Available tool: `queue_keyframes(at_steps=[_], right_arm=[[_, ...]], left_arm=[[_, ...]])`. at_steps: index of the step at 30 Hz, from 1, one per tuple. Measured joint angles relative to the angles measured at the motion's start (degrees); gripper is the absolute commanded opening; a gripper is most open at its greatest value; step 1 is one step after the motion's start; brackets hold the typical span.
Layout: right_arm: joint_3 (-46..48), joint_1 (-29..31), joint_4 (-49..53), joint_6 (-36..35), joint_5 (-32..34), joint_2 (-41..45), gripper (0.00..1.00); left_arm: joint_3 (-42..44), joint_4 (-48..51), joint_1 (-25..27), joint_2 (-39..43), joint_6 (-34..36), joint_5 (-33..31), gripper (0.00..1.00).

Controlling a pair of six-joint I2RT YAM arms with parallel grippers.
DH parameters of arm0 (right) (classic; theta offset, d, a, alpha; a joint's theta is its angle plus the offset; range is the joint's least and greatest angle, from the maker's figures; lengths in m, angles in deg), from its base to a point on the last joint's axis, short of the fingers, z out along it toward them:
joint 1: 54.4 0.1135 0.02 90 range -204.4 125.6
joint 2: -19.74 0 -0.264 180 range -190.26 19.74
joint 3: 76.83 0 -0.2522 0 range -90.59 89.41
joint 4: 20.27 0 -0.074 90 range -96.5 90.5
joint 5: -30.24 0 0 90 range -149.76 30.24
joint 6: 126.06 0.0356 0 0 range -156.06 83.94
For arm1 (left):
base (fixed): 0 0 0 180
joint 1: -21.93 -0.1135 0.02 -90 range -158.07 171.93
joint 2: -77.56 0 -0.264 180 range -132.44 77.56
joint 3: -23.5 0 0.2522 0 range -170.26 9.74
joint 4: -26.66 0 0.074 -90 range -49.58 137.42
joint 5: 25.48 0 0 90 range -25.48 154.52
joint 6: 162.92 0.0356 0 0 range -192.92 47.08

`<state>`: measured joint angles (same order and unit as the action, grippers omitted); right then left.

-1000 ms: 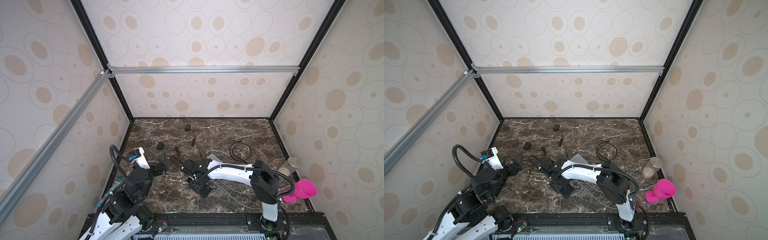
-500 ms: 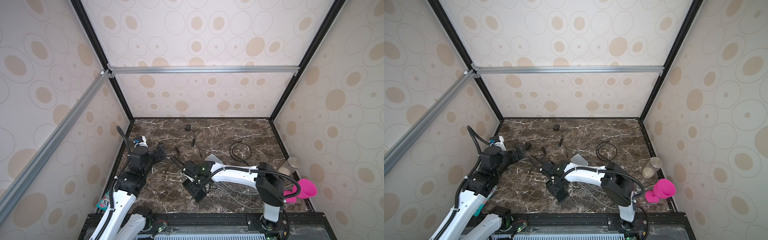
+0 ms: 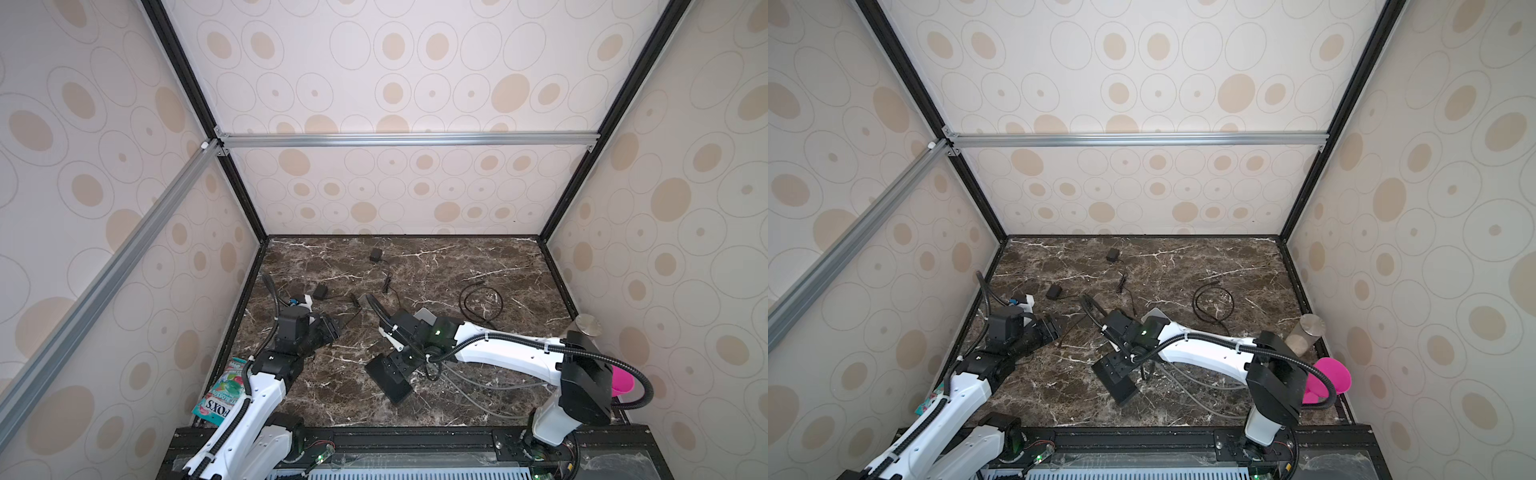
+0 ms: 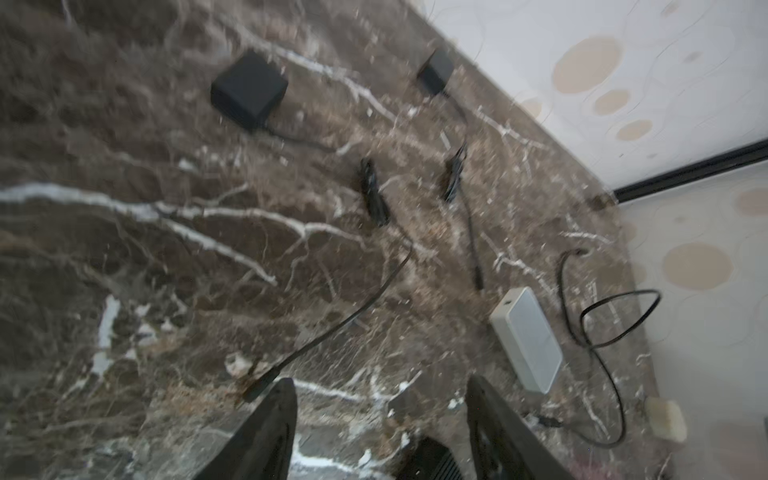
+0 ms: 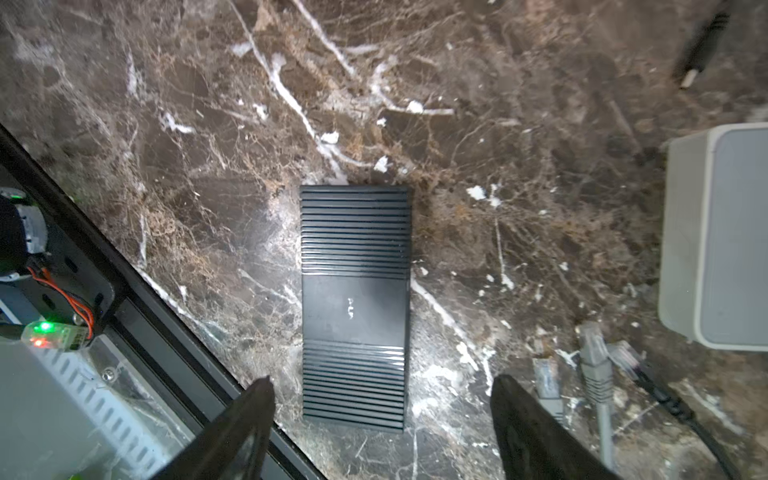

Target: Insert the plug into the switch port

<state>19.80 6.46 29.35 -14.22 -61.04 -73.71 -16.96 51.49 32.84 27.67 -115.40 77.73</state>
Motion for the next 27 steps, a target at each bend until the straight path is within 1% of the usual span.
queue_keyframes(at_steps=[3, 7, 9, 11, 14, 17, 20, 21, 23, 27], right_arm=[[2.32, -1.01, -1.07, 0.42, 0.17, 2.05, 0.84], [6.56, -1.05, -2.75, 1.14, -0.17, 4.33, 0.84], [8.61, -1.14, -3.3, 1.22, -0.44, 5.38, 0.83], [9.57, -1.22, -3.72, 1.14, -0.57, 5.73, 0.82], [8.74, -1.29, -3.76, 0.63, -1.09, 5.42, 0.79], [4.46, -1.42, -4.28, 0.46, -3.78, 3.26, 0.79], [2.05, -1.57, -9.99, 2.21, -8.39, 1.33, 0.76], [1.88, -1.79, -12.98, 3.32, -10.67, 0.52, 0.73], [1.9, -2.49, -19.54, 6.62, -15.23, -1.9, 0.68], [2.03, -3.87, -35.89, 14.93, -22.53, -9.55, 0.67]], left_arm=[[1.9, -0.52, 0.04, -2.82, -0.55, 0.44, 0.62], [2.93, -3.93, 0.26, -5.35, -1.07, 0.33, 0.53], [3.34, -6.01, 0.74, -7.02, -1.4, 0.37, 0.53], [3.39, -7.28, 1.14, -8.44, -1.55, 0.42, 0.56], [3.1, -7.58, 1.4, -8.04, -1.55, 0.04, 0.66], [-0.5, -4.39, 1.38, -4.9, -0.22, -1.97, 0.66], [-6.75, -3.17, 1.29, 0.39, 1.49, -1.99, 0.67], [-8.31, -3.63, 1.29, 3.08, 1.79, -1.25, 0.66], [-9.62, -4.66, 1.29, 9.14, 1.79, 0.24, 0.66], [-9.66, -3.13, 1.29, 19.98, 1.86, 1.99, 0.66]])
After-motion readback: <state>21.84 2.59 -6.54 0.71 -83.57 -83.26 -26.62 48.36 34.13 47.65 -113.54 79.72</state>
